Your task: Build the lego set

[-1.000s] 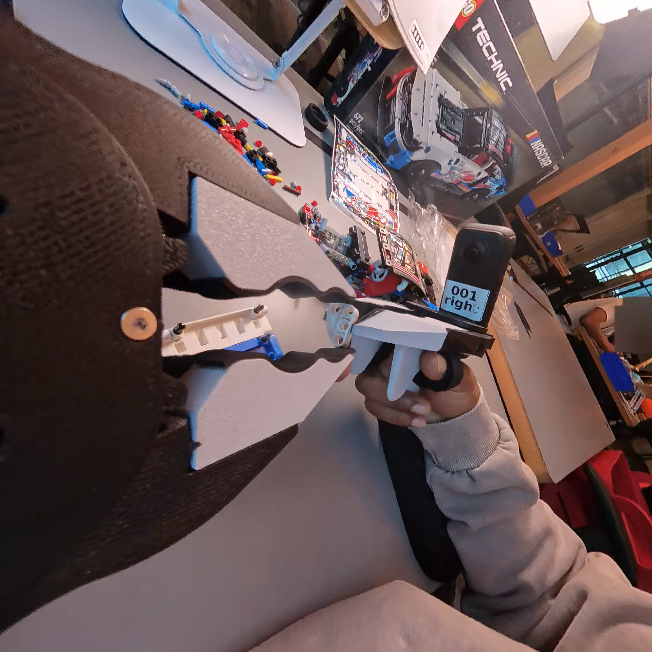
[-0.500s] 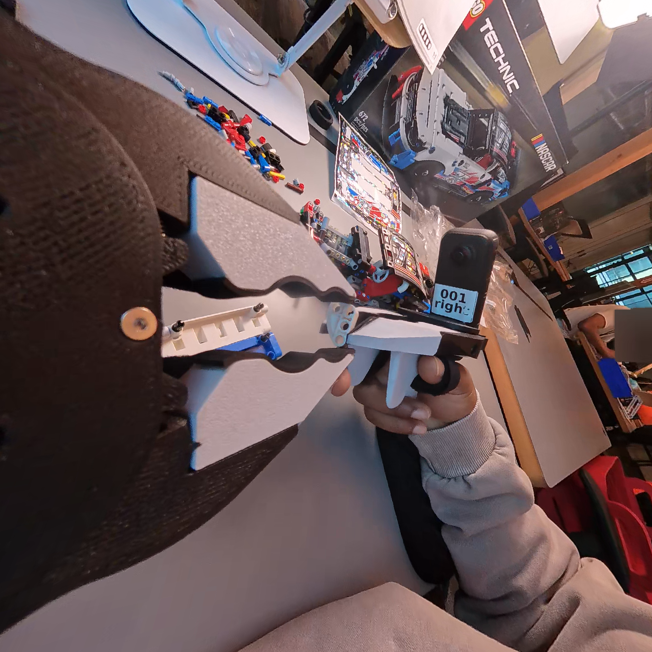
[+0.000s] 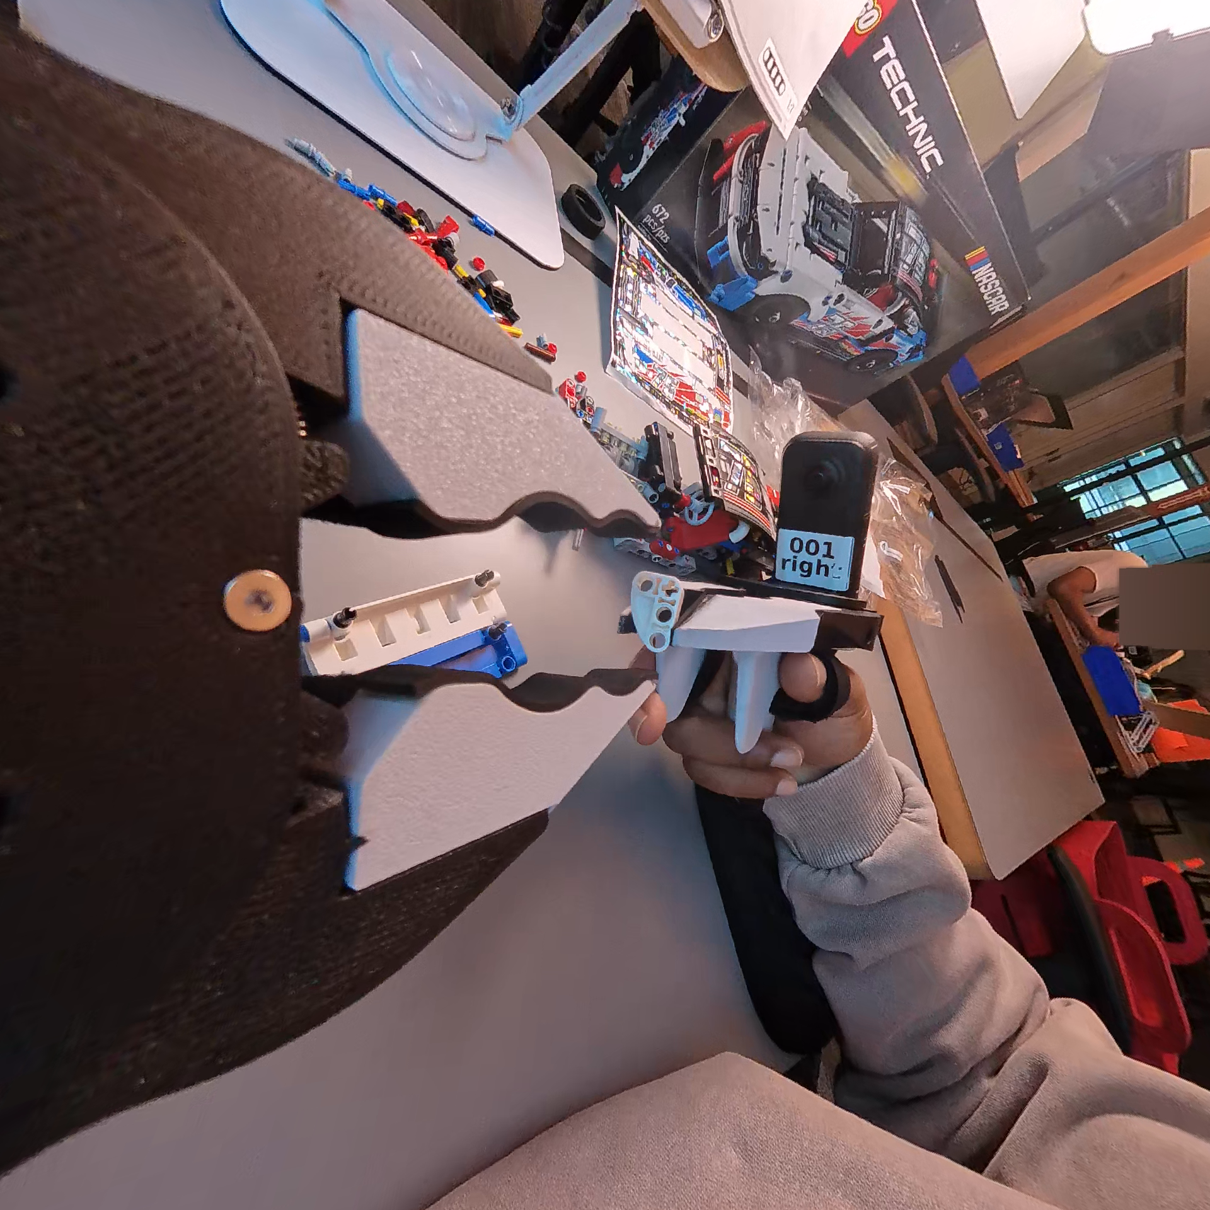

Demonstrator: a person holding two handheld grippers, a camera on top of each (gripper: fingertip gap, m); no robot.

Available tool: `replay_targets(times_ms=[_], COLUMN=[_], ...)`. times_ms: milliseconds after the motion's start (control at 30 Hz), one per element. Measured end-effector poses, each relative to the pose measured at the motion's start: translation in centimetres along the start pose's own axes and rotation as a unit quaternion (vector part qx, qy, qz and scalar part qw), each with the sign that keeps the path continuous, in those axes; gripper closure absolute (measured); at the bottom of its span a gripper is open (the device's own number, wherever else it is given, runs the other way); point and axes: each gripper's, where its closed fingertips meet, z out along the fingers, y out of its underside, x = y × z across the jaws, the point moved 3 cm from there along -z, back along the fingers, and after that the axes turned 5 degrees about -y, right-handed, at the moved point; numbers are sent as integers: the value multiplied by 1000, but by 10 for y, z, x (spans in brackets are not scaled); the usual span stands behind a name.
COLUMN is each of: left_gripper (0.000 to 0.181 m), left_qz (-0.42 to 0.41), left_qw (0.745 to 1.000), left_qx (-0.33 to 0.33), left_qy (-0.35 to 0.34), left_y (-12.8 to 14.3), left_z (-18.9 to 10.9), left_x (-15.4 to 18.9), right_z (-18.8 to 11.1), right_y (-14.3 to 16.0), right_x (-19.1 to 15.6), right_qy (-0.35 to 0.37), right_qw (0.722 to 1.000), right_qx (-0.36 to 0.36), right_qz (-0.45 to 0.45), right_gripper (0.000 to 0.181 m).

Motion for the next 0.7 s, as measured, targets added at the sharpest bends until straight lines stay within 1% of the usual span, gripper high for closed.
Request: replay_targets(times_ms=[167, 300, 400, 467, 500, 533, 567, 600, 633, 667, 700], left_gripper=[145, 158, 158, 158, 158, 158, 158, 158, 158, 158, 158], left_qz=[10, 19, 18, 16, 11, 2, -16, -41, -68, -94, -116], left_qw=[1000, 999, 999, 999, 998, 998, 996, 995, 993, 990, 988], left_qx=[-6, -24, -31, -45, -54, -64, -71, -77, -81, -84, -87], left_qy=[7, 22, 16, 1, -12, -28, -41, -50, -57, -59, -60], left_y=[0, 5, 6, 9, 12, 16, 21, 27, 33, 40, 47], left_z=[3, 4, 2, 1, -2, -8, -15, -24, -33, -40, -47], left_x=[5, 9, 6, -1, -7, -17, -27, -38, -47, -53, -56], right_z=[2, 5, 7, 6, 3, -1, -6, -11, -16, -19, -18], right_y=[3, 8, 5, 1, -3, -7, -11, -13, -14, -10, -4], right_x=[1, 5, 6, 9, 10, 10, 11, 15, 21, 28, 35], right_qy=[-2, 11, 17, 55, 83, 119, 161, 213, 264, 297, 311], right_qw=[1000, 1000, 1000, 997, 991, 979, 959, 928, 885, 840, 803], right_qx=[-8, -22, -11, -10, -17, -31, -53, -88, -138, -199, -259], right_qz=[5, 5, 1, -55, -106, -164, -228, -294, -358, -408, -438], right_gripper=[170, 170, 170, 169, 162, 156, 151, 147, 140, 134, 130])
